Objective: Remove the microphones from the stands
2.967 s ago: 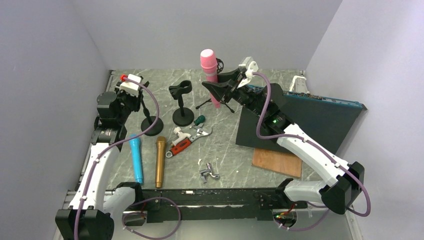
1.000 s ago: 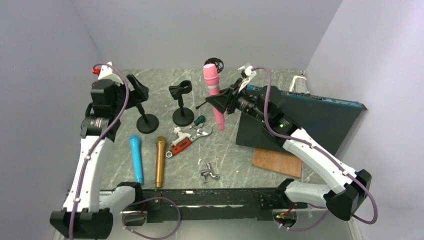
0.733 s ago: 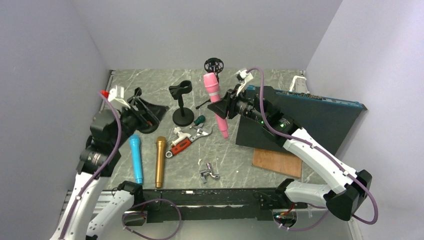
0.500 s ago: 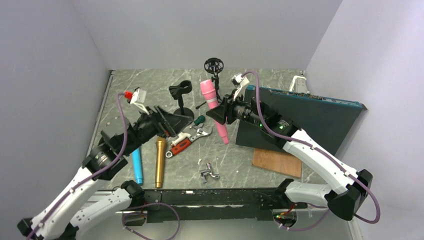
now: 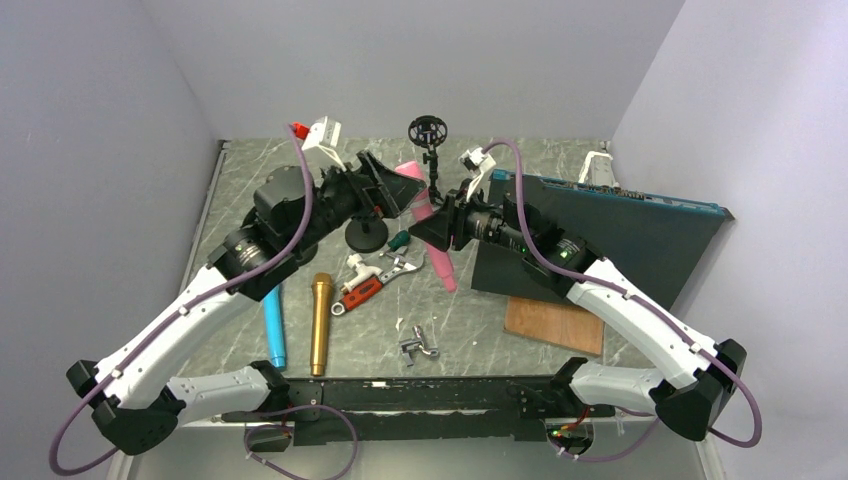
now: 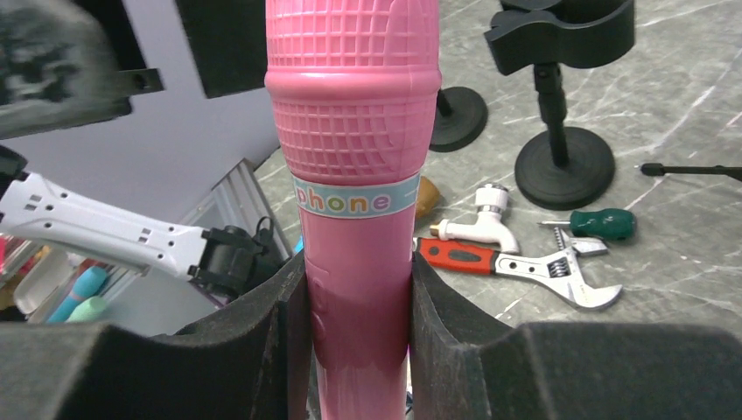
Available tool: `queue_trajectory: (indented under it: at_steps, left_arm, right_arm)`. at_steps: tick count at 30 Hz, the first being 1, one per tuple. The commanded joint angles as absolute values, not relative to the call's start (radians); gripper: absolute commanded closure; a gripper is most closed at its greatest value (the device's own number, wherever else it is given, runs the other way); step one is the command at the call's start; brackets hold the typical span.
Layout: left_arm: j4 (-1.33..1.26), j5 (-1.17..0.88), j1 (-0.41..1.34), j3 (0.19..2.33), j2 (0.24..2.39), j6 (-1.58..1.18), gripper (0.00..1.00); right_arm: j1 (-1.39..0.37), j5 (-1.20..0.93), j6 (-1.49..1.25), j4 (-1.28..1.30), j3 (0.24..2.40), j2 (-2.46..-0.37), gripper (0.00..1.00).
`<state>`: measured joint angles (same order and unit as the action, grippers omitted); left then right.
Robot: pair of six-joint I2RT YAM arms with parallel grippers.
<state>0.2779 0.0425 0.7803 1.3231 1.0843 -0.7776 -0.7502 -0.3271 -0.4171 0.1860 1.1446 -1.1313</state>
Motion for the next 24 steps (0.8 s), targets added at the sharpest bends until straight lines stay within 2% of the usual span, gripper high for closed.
queue_trajectory:
  at_steps: [1, 3, 7, 11, 14, 18, 19, 21, 23, 24]
  left_arm:
    - [0.237, 0.066, 0.784, 1.325, 1.087, -0.825, 0.07]
    - [0.227, 0.043, 0.784, 1.332, 1.103, -0.826, 0.1]
    - [0.275, 0.017, 0.788, 1.345, 1.128, -0.842, 0.25]
    - [0.265, 0.03, 0.788, 1.292, 1.098, -0.875, 0.34]
    - [0.25, 0.034, 0.788, 1.266, 1.085, -0.873, 0.52]
    - [0.315, 0.019, 0.788, 1.303, 1.111, -0.85, 0.71]
    - [0.339, 0.021, 0.788, 1.318, 1.116, -0.836, 0.75]
    - [0.402, 0.038, 0.787, 1.346, 1.116, -0.798, 0.8]
    - [0.472, 0.066, 0.787, 1.363, 1.1, -0.746, 0.9]
    - [0.509, 0.084, 0.787, 1.368, 1.088, -0.72, 0.94]
  right_arm:
    - [-0.766, -0.383, -0.457, 0.124, 1.178, -1.114, 1.0]
    - [-0.775, -0.38, -0.453, 0.122, 1.178, -1.116, 1.0]
    - [-0.789, -0.372, -0.44, 0.129, 1.197, -1.127, 1.0]
    - [-0.797, -0.37, -0.442, 0.121, 1.192, -1.128, 1.0]
    - [-0.801, -0.376, -0.448, 0.107, 1.184, -1.129, 1.0]
    - [-0.807, -0.371, -0.44, 0.118, 1.193, -1.136, 1.0]
    - [-0.807, -0.367, -0.434, 0.133, 1.198, -1.14, 0.89]
    - [-0.807, -0.334, -0.423, 0.166, 1.207, -1.144, 0.6]
    - [-0.807, -0.278, -0.407, 0.196, 1.212, -1.139, 0.4]
    - [-0.807, -0.26, -0.396, 0.207, 1.211, -1.131, 0.21]
